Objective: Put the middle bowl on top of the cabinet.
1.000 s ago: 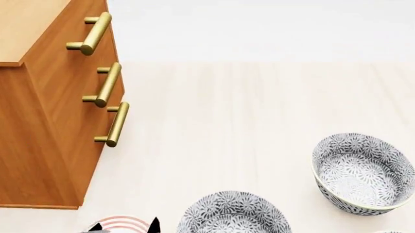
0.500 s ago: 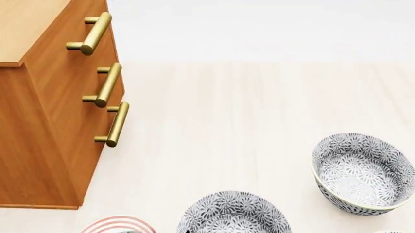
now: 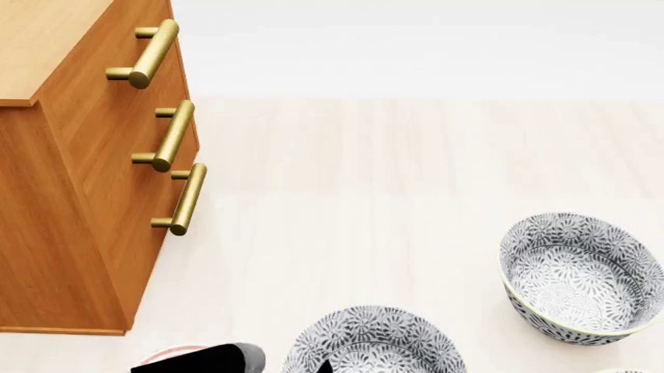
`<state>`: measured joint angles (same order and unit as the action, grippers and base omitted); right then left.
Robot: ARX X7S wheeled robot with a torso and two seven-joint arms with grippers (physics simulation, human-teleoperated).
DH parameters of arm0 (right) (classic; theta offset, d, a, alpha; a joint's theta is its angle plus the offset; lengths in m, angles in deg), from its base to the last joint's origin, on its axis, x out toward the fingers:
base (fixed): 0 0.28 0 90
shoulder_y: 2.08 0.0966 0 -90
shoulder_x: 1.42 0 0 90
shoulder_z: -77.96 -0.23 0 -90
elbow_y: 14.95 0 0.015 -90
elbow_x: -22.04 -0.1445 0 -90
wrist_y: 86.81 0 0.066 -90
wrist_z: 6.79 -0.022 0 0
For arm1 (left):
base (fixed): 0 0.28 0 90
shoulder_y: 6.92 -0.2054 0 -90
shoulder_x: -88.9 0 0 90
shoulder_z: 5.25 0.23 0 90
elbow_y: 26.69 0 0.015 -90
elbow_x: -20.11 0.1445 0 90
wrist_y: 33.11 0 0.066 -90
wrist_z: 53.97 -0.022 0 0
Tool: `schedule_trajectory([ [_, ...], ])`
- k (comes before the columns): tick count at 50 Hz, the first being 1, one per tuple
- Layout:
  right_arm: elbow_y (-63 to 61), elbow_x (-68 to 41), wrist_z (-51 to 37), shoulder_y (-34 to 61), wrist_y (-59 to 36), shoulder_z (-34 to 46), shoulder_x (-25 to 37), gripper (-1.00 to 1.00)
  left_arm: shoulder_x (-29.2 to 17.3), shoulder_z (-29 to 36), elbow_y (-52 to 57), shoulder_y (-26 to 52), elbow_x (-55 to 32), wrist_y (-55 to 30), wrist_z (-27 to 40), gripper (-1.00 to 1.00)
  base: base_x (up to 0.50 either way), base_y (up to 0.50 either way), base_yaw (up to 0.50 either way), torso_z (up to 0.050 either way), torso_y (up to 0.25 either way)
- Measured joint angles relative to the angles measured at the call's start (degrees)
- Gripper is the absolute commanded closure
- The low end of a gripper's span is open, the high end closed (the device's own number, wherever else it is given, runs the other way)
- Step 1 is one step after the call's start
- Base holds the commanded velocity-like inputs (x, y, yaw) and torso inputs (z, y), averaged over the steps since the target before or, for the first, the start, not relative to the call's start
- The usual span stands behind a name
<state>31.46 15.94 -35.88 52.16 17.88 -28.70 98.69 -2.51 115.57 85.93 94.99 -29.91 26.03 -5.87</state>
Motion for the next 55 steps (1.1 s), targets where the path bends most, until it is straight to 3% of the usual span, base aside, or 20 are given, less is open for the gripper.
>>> schedule_trajectory([
  [20, -0.6, 0.3, -0.5, -0.3, 0.0, 0.6, 0.4, -1.0, -0.9, 3.3, -5.0, 2.3, -2.1, 3.6, 0.9, -1.0, 0.0, 0.0, 0.0, 0.0, 0.0],
  [55, -1.0, 0.3, -1.0, -1.5, 1.3, 0.8, 1.1, -1.0, -1.7, 6.8, -12.7, 3.3, -5.0, 9.6, -4.6, -1.0, 0.0, 0.0, 0.0, 0.0, 0.0],
])
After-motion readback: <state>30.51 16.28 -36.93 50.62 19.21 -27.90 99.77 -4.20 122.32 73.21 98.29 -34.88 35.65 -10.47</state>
